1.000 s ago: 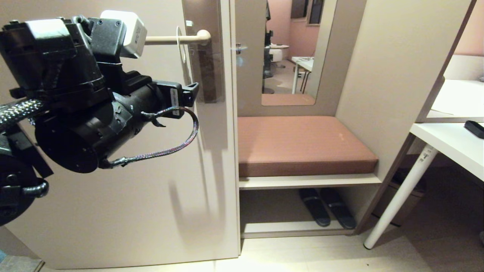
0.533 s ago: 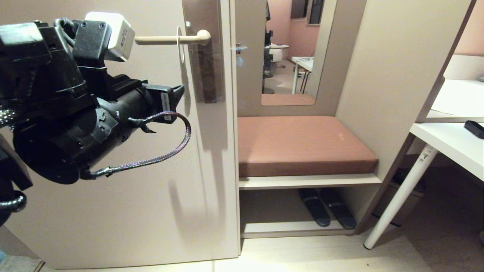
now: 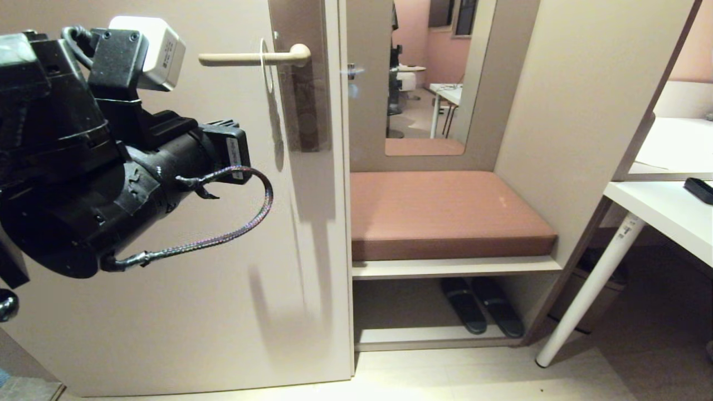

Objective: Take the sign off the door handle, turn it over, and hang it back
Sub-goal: Hang the sign back with the other side facing out

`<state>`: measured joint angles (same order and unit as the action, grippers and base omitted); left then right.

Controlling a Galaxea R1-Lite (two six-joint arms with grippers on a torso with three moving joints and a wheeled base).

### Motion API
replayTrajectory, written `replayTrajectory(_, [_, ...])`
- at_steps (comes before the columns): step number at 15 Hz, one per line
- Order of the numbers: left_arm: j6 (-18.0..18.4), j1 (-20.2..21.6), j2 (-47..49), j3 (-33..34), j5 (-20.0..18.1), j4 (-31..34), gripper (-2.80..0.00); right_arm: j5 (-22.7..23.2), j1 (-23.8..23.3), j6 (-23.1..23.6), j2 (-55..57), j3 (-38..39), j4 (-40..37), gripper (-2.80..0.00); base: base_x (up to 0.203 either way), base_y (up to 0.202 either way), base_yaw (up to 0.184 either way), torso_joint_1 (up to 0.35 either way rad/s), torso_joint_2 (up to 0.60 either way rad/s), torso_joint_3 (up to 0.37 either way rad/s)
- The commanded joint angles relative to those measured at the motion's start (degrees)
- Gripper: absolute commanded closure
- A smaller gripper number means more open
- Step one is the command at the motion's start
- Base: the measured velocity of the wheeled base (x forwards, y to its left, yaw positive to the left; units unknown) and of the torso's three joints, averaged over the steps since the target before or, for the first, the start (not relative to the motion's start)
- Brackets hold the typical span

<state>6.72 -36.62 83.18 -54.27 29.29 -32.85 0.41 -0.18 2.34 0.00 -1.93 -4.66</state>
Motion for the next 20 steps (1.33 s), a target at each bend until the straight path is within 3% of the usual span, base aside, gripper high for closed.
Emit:
replayTrajectory(1, [0.14, -0.03, 0.24, 0.04, 0.15, -0.19, 0.0, 0.02, 0.01, 0.03, 0.0, -0.01, 0.0, 0.0, 0.0, 0.0, 0.0, 0.0, 0.0, 0.0])
replayTrajectory(7, [-0.22, 0.13, 4.01, -0.69, -0.24, -0.78, 0.0, 0.03, 0.01, 0.03, 0.0, -0.01, -0.09, 0.0, 0.0, 0.0, 0.0, 0.0, 0.0, 0.0])
replayTrajectory(12, [-0.14, 1.05, 11.6, -4.71, -0.44, -6.62, 0.0, 0.02, 0.09, 0.03, 0.0, -0.01, 0.0, 0.0, 0.0, 0.0, 0.0, 0.0, 0.0, 0.0])
replayTrajectory(20, [0.14, 0.9, 14.12, -8.04, -0.91, -6.96, 0.0, 0.02, 0.01, 0.03, 0.0, -0.01, 0.0, 0.0, 0.0, 0.0, 0.0, 0.0, 0.0, 0.0])
